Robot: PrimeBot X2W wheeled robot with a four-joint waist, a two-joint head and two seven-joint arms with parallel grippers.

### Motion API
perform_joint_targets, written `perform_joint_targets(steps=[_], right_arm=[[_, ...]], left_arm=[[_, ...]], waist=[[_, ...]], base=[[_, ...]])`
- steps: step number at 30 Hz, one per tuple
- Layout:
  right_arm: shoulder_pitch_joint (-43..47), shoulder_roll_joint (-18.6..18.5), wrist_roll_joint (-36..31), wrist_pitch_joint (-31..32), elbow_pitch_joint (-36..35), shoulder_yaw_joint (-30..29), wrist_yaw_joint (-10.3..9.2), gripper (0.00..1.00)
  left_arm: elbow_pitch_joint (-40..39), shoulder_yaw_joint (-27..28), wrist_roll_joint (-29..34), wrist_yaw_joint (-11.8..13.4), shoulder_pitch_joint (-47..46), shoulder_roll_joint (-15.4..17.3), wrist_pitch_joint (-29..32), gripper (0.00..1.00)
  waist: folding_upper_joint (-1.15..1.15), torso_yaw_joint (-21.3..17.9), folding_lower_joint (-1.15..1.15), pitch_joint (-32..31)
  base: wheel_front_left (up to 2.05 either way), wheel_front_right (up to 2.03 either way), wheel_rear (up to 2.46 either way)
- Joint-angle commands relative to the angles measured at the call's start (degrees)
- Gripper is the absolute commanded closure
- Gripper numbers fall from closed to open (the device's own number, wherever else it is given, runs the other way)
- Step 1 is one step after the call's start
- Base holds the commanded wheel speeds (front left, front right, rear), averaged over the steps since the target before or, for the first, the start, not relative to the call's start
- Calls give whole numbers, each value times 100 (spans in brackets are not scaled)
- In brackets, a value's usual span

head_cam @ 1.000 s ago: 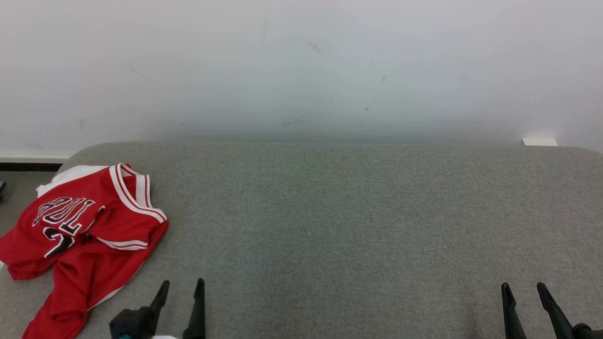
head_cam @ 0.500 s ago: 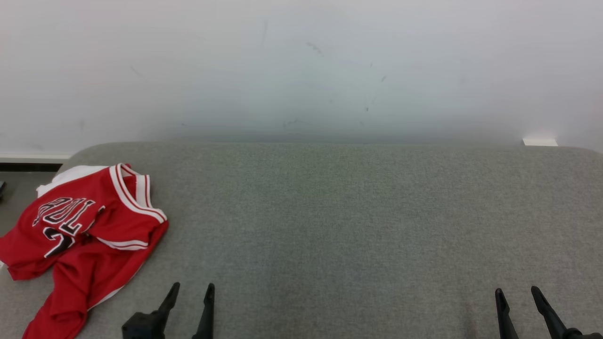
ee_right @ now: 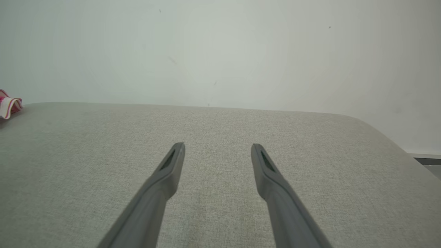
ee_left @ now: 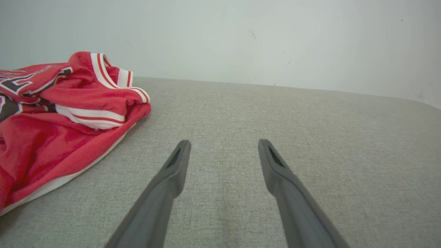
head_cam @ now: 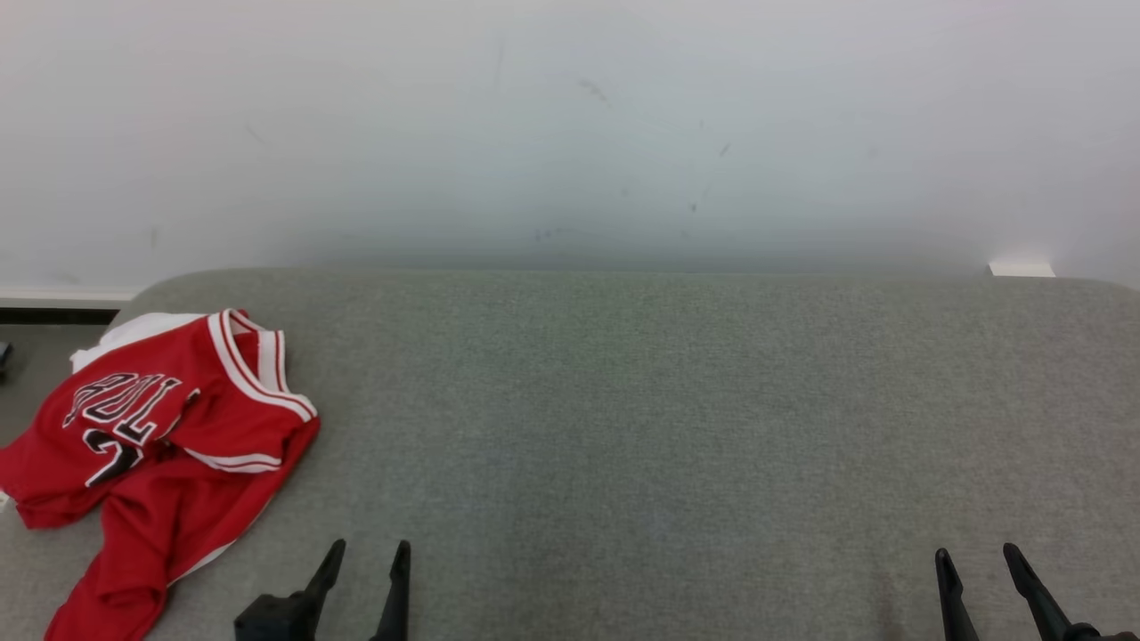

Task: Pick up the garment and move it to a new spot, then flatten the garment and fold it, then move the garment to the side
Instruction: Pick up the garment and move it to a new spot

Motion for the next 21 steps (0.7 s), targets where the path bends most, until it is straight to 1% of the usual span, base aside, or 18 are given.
perform_joint_targets(steps=[1, 6, 10, 16, 21], right_arm=[[47, -17, 39, 0, -19, 17, -12, 0], [73, -19, 101, 1, -33, 102, -12, 0], [111, -16, 131, 1, -27, 161, -12, 0], [40, -5, 163, 1, -19, 311, -12, 0], [-27, 8, 202, 2, -11, 418, -12, 0]], left_arm=[[26, 13, -42, -12, 21, 14, -15, 0], [43, 5, -49, 7, -3, 4, -15, 0], [58, -44, -48, 14, 40, -2, -11, 0], [35, 42, -65, 40, 159, -8, -11, 0], [-39, 130, -90, 56, 264, -11, -11, 0]], waist=[[0, 44, 0, -2], [0, 307, 0, -22], [0, 703, 0, -60], [0, 1338, 0, -94], [0, 1720, 0, -82]], base=[[0, 0, 0], [0, 0, 0], [0, 0, 0], [0, 0, 0], [0, 0, 0]])
